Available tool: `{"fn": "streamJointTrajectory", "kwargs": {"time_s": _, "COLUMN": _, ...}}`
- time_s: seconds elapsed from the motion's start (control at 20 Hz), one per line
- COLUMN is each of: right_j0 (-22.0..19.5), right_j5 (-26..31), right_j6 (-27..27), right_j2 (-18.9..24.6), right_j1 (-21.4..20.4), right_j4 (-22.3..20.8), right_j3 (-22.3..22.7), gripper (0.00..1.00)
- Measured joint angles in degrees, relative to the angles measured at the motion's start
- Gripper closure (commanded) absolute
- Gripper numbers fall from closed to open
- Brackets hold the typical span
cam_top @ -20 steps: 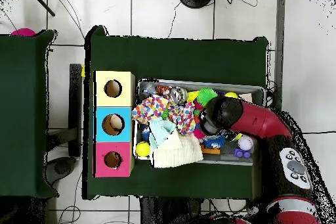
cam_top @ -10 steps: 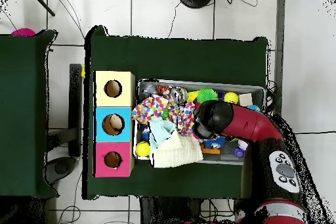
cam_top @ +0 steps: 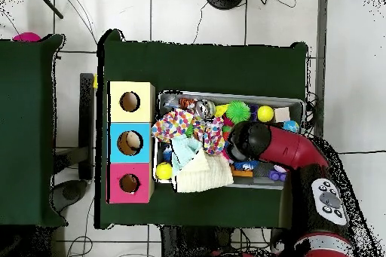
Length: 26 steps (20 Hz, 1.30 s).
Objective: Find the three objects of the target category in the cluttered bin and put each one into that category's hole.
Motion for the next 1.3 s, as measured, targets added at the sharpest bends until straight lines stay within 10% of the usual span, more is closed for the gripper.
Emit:
{"fn": "streamJointTrajectory", "kwargs": {"time_s": 0.7, "right_j0": -6.0, "right_j5": -12.9, "right_j6": 0.0, "right_j2": 2.8, "right_j1": 0.3, "right_j4": 6.8, "right_j3": 5.8, "gripper": 0.00}}
{"fn": "streamJointTrajectory", "kwargs": {"time_s": 1.3, "right_j0": -1.5, "right_j5": -16.8, "right_j6": 0.0, "right_j2": 1.1, "right_j1": 0.6, "right_j4": 3.6, "right_j3": 5.2, "gripper": 0.00}}
